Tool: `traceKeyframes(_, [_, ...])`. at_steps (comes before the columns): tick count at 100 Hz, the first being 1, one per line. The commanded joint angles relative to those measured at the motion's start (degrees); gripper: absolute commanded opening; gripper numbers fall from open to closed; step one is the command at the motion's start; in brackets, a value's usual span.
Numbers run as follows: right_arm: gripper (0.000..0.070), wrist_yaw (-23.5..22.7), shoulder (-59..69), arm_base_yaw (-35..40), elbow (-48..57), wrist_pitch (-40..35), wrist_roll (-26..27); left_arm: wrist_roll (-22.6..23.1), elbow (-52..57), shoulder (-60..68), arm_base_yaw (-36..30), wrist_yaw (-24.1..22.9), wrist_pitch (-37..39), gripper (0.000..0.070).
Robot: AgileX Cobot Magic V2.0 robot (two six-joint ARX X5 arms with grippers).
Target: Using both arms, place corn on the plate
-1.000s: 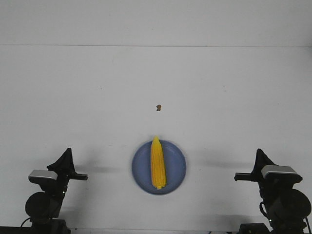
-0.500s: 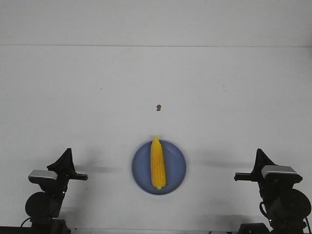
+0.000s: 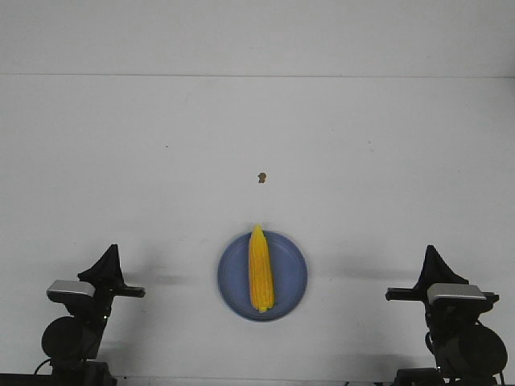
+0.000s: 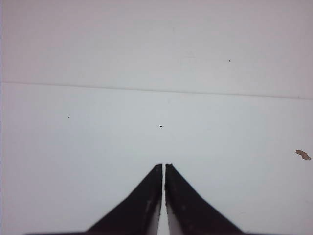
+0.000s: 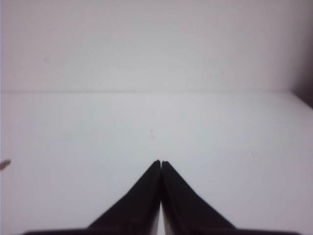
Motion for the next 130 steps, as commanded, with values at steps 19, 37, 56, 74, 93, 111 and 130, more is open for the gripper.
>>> traceKeyframes(19, [0.0000,0.00,-6.82,-0.09,-9.70,7.30,-0.72,0.24,-1.14,-0.11,0.04,-0.33,0.83,0.0016])
traceKeyframes(37, [0.0000,-0.24,-6.82,-0.09,-15.39,14.16,-0.83,0.24,-1.14,-0.11,0.04,-0.31,0.81,0.0016])
traceKeyframes(56, [0.0000,-0.26,-6.82,-0.07,-20.76,21.49,-0.17,0.24,-1.14,-0.11,0.04,-0.33,0.83,0.0016])
traceKeyframes(74, [0.0000,-0.11,-6.82,-0.07,-22.43,24.39,-0.31,0.24,-1.14,-0.11,0.04,-0.31,0.81,0.0016])
traceKeyframes(93, [0.0000,-0.02,-6.82,-0.07,-22.43,24.90,-0.20,0.24,-1.14,-0.11,0.04,-0.33,0.81,0.0016])
traceKeyframes(111, [0.0000,0.00,-6.82,-0.07,-22.43,24.90,-0.20,0.24,-1.14,-0.11,0.04,-0.33,0.81,0.0016])
traceKeyframes(130, [0.0000,0.00,-6.82,-0.07,-22.43,24.90,-0.20,0.24,-1.14,-0.11,0.04,-0.31,0.81,0.0016])
